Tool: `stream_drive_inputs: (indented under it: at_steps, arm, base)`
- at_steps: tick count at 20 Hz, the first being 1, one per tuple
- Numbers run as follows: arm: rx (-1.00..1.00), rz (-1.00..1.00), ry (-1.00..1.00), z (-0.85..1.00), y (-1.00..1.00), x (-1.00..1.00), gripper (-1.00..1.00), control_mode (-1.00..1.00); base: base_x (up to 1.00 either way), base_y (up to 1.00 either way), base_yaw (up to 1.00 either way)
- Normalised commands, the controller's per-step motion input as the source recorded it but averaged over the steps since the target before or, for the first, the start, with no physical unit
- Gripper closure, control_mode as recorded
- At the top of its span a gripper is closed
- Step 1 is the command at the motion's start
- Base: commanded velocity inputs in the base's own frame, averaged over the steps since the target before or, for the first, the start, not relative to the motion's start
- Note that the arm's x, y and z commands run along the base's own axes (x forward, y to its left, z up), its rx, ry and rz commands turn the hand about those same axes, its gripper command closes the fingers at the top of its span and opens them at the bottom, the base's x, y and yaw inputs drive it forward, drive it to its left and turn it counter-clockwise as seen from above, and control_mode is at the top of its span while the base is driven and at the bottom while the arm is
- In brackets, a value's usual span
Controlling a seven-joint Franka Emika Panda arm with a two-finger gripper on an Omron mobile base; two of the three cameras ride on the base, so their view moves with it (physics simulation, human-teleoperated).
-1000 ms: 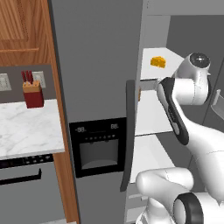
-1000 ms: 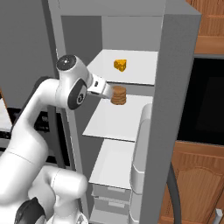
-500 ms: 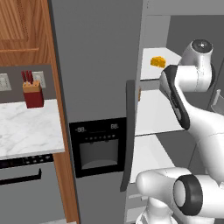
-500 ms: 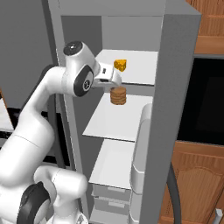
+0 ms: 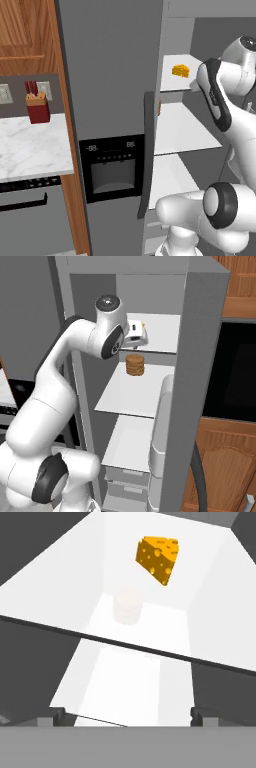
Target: Pick the cheese from the fridge and the cheese grater from the cabinet and place them next to the salad bowl.
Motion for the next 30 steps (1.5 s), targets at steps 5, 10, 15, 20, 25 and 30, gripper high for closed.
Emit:
stream_drive_inputs:
  at_steps: [5,10,15,20,25,30]
  arm:
    - [0.00,0.08,0.05,0.09,-0.01,0.42,-1.00,-1.00]
    - [0.00,0.00,0.07,0.08,0.00,0.36,-1.00,-1.00]
    - [0.00,0.00,0.06,0.00,0.00,0.41,-1.00,-1.00]
    - [0.01,0.00,0.04,0.00,-0.05,0.35,-1.00,-1.00]
    - [0.07,0.00,0.00,-0.08,-0.04,0.19,-1.00,-1.00]
    - [0.13,0.00,-0.04,-0.16,-0.06,0.05,-1.00,-1.00]
  base:
    - [0.00,0.00,0.00]
    - [0.00,0.00,0.00]
    - [0.00,0.00,0.00]
    - [0.00,0.00,0.00]
    - [0.00,0.00,0.00]
    - [0.00,0.00,0.00]
